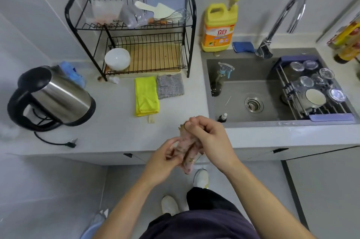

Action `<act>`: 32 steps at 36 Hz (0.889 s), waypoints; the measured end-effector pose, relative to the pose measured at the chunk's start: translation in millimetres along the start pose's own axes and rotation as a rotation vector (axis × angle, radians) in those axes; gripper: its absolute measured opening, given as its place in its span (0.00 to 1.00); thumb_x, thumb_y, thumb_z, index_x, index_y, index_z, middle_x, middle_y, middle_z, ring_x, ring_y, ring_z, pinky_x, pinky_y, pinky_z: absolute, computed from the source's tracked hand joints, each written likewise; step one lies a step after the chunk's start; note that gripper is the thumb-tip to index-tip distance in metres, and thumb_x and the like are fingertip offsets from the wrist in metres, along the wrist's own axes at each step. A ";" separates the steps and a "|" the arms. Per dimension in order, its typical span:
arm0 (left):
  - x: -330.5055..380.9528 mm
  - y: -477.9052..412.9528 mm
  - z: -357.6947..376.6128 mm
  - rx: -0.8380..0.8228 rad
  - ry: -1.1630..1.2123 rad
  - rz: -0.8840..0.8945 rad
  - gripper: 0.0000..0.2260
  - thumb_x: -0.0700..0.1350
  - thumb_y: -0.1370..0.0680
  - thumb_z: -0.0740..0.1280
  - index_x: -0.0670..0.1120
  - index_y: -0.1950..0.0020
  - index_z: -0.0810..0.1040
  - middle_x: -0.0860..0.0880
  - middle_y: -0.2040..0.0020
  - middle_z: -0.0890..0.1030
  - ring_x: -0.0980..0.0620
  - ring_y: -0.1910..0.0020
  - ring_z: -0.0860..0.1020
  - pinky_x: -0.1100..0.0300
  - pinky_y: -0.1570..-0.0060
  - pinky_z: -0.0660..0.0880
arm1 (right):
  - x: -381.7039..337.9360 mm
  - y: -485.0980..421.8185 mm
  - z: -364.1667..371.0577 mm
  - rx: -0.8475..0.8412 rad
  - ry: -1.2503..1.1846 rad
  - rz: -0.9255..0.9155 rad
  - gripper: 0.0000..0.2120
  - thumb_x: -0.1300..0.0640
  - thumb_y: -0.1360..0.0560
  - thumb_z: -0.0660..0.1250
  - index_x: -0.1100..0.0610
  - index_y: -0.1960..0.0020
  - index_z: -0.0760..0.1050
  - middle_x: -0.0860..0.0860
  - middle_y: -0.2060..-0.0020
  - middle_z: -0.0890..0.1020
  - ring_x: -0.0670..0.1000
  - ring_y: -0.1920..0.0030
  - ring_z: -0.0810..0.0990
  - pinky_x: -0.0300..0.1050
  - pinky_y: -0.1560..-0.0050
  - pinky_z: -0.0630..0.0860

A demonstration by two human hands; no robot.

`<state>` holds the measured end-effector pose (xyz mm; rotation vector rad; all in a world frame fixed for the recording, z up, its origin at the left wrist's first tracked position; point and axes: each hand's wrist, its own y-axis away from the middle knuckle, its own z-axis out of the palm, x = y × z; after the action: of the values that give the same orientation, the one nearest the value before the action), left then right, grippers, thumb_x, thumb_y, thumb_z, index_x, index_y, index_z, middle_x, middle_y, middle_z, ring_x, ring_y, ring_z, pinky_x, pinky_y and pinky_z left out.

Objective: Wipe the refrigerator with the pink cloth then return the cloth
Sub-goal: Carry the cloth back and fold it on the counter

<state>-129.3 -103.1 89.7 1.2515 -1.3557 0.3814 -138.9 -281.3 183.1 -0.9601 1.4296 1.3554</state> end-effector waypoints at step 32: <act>84.4 -97.1 -152.6 0.363 -0.244 0.085 0.08 0.51 0.30 0.83 0.55 0.58 0.84 0.50 0.57 0.83 0.49 0.57 0.83 0.47 0.52 0.81 | -22.3 -158.9 -73.4 0.382 0.149 -0.228 0.07 0.56 0.17 0.69 0.51 0.52 0.84 0.45 0.59 0.86 0.44 0.54 0.83 0.40 0.50 0.78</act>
<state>50.4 -49.9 158.3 1.5819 -1.5992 0.5676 11.5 -370.0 158.1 -0.9483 1.5653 0.8200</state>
